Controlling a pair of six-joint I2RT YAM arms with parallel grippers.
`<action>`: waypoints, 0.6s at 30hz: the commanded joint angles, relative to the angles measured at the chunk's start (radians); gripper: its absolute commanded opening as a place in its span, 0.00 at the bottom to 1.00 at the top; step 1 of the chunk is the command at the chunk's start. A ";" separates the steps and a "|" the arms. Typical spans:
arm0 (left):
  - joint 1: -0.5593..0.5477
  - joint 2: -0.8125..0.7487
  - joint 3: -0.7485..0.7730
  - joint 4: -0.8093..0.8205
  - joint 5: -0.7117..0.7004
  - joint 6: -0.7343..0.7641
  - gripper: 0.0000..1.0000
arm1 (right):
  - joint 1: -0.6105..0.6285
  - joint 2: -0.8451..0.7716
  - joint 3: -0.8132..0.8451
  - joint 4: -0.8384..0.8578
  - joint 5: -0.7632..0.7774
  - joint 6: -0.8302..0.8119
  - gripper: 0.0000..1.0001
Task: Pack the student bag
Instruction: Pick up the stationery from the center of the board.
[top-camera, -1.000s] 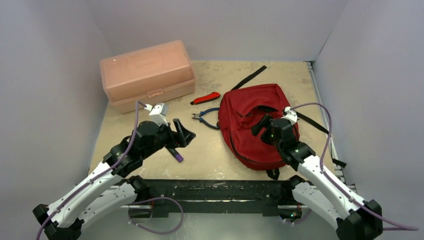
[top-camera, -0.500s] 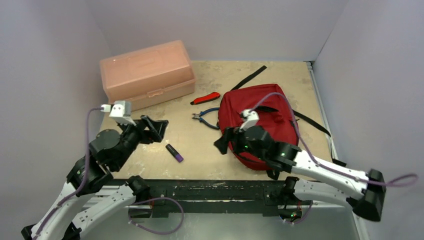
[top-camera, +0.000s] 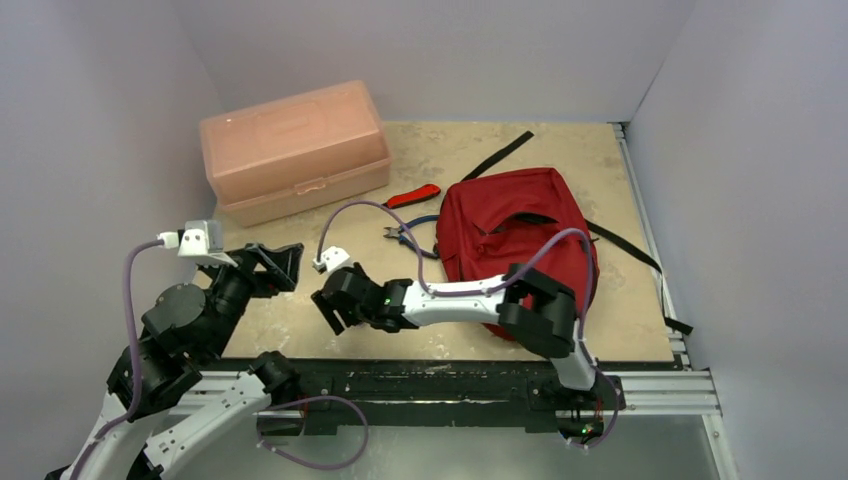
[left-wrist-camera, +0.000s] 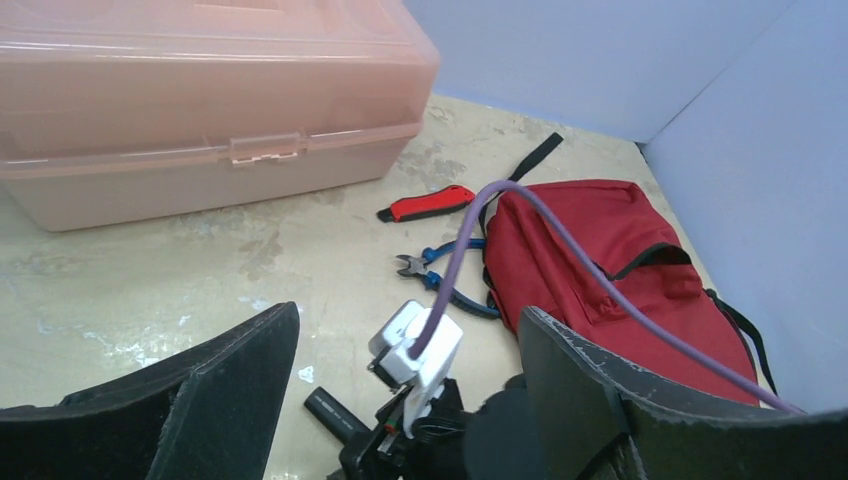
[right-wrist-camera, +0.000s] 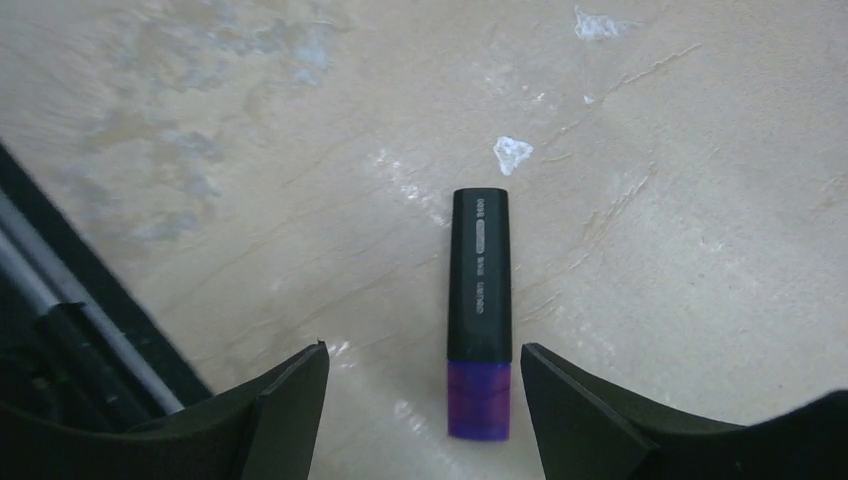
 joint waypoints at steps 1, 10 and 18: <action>0.003 -0.028 0.034 -0.030 -0.043 0.033 0.80 | -0.002 0.089 0.132 -0.061 0.092 -0.109 0.72; 0.003 -0.037 0.012 -0.042 -0.033 0.016 0.81 | -0.002 0.188 0.127 -0.063 0.116 -0.118 0.47; 0.003 -0.021 -0.006 -0.022 -0.019 0.014 0.81 | -0.013 0.051 0.056 -0.103 0.188 -0.047 0.00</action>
